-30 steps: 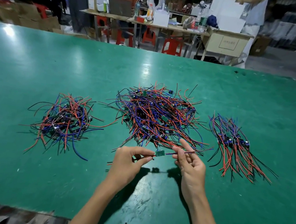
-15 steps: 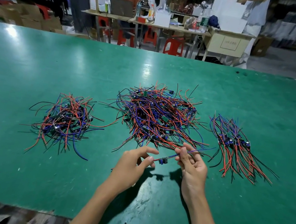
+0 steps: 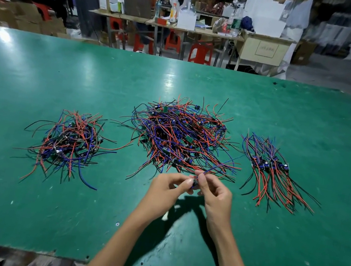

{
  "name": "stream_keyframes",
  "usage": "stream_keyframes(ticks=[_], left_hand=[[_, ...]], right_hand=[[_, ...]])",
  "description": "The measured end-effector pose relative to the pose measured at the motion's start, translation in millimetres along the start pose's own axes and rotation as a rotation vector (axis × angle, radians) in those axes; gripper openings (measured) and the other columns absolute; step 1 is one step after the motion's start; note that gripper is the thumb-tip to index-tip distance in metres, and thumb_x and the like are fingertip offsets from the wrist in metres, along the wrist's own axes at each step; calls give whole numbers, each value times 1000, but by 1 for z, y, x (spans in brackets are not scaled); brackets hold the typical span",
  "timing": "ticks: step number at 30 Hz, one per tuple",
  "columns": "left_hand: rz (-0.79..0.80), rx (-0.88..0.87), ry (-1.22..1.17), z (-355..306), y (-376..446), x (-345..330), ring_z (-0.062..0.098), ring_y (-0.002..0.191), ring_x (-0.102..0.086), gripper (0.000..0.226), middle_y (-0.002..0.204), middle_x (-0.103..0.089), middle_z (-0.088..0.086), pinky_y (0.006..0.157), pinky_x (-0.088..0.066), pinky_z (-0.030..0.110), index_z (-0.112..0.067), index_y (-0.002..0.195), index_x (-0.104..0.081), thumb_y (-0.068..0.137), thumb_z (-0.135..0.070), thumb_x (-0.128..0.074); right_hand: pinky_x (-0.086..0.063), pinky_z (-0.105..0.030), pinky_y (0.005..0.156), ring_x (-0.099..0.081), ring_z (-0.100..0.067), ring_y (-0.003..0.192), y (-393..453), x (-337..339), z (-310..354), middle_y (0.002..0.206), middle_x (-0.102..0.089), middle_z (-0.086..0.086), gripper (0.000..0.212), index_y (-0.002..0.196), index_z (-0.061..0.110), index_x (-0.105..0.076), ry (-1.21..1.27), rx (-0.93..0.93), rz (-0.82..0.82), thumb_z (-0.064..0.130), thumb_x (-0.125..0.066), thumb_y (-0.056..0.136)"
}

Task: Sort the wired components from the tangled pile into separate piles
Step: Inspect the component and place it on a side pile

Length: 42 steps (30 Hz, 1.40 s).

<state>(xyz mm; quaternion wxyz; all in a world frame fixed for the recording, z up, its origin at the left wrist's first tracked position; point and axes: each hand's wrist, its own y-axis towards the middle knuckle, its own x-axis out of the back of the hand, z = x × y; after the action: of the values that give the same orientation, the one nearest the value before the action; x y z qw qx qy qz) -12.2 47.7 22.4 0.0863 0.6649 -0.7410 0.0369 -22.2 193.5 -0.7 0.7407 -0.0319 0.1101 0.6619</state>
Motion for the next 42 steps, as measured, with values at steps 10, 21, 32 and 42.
stream_keyframes(ticks=[10, 21, 32, 42], left_hand=[[-198, 74, 3, 21, -5, 2, 3, 51, -48, 17, 59, -69, -5, 52, -37, 15, -19, 78, -81, 89, -31, -76], [-258, 98, -247, 20, -8, 3, 10, 56, -62, 22, 63, -66, 6, 50, -47, 17, -10, 84, -78, 97, -23, -66], [-321, 90, -251, 21, -5, 4, 6, 41, -49, 28, 62, -63, 8, 40, -36, 13, -13, 80, -75, 101, -24, -61], [-314, 65, -151, 25, -8, 2, 2, 43, -48, 25, 62, -66, 11, 44, -37, 10, -10, 84, -76, 101, -20, -59]], right_hand=[[-54, -26, 43, -72, -22, 55, 40, 19, 32, 77, -76, -11, 15, 94, 12, -60, -43, -124, -188, 24, -59, 103], [-51, -40, 89, -65, -40, 107, 154, 99, 109, 110, -72, -23, 33, 101, 8, -74, -1414, -230, -339, 34, -58, 91], [-39, -34, 81, -56, -19, 96, 49, 9, -6, 95, -65, 6, 14, 101, 22, -78, -1252, 369, 77, 32, -69, 95], [-27, -28, 65, -49, -13, 67, 28, 14, -8, 83, -67, 5, 22, 98, 16, -66, -999, 606, -259, 29, -49, 105]])
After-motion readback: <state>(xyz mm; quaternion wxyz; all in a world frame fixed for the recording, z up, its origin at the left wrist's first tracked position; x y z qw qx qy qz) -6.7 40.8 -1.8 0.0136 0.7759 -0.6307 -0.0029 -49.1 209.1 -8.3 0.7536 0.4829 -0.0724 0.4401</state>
